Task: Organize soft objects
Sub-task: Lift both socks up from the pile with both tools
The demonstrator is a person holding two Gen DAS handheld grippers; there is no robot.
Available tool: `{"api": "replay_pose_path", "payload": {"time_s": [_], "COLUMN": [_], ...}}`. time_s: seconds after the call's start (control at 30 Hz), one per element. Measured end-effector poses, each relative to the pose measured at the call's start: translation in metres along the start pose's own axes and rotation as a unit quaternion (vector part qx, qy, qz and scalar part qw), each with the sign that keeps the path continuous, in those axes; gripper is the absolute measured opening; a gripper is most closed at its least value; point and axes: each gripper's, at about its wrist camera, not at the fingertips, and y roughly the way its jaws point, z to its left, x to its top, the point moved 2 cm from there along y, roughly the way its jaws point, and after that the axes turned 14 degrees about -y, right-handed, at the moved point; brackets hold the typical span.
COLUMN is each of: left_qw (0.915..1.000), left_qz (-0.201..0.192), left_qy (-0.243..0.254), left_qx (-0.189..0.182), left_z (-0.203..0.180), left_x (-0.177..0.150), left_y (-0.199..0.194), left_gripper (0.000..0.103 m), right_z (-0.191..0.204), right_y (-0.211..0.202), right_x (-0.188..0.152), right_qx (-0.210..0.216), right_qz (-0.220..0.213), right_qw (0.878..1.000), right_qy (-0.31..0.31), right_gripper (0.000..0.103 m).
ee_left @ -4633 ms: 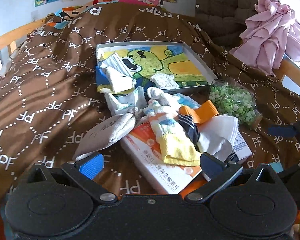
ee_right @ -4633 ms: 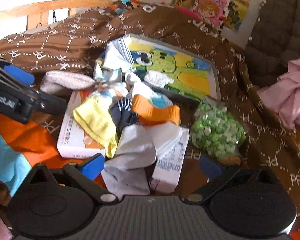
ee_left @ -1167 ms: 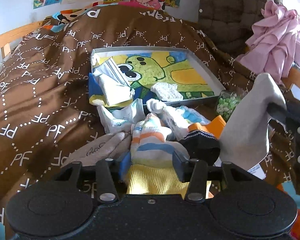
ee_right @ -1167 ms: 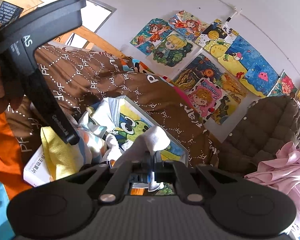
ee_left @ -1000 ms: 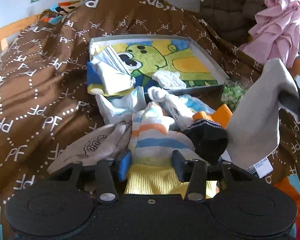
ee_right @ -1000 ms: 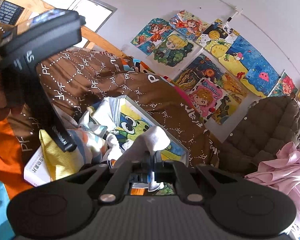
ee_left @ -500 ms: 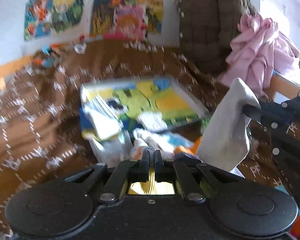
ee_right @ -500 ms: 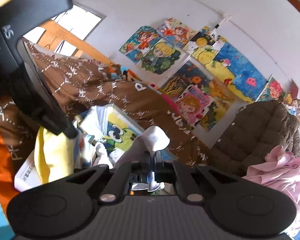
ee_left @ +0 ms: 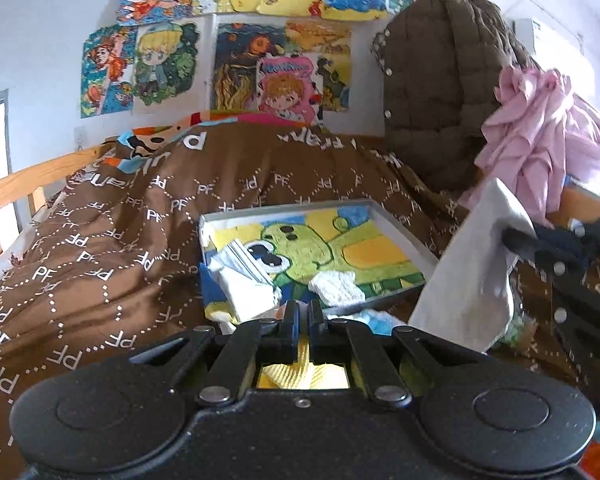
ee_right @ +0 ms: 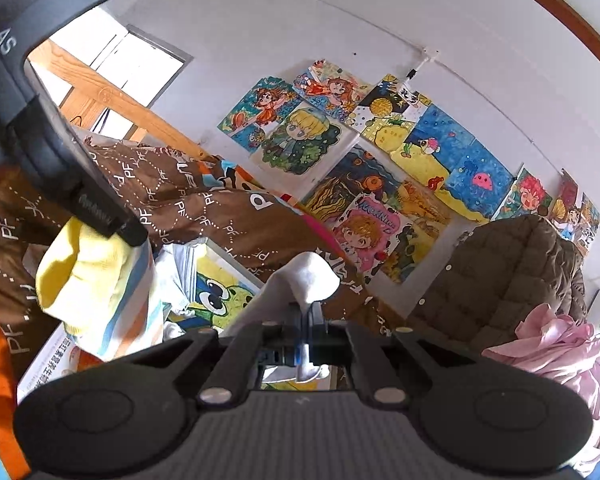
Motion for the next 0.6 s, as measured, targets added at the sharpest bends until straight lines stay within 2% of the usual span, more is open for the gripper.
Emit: {"api": "replay_pose_path", "payload": {"time_s": [0.17, 0.27, 0.43, 0.6], "left_qw": [0.9994, 0.9986, 0.9949, 0.9924], "left_qz": [-0.026, -0.049, -0.089, -0.09], "left_qy": [0.021, 0.015, -0.008, -0.022], "left_qx": [-0.004, -0.012, -0.048, -0.08], "left_z": [-0.006, -0.007, -0.007, -0.005], "left_x": [-0.001, 0.003, 0.021, 0.045], "left_y": [-0.007, -0.015, -0.027, -0.016], "left_gripper": [0.003, 0.003, 0.003, 0.003], "right_z": [-0.002, -0.004, -0.013, -0.026], "right_y": [0.0, -0.003, -0.003, 0.009], "right_x": [0.001, 0.002, 0.005, 0.008], "right_qx": [-0.005, -0.014, -0.009, -0.014], "right_qz": [-0.005, -0.009, -0.013, -0.026], "right_qw": [1.0, 1.0, 0.999, 0.997], "right_qy": [0.001, 0.006, 0.04, 0.066], "right_gripper": [0.003, 0.003, 0.003, 0.003]}}
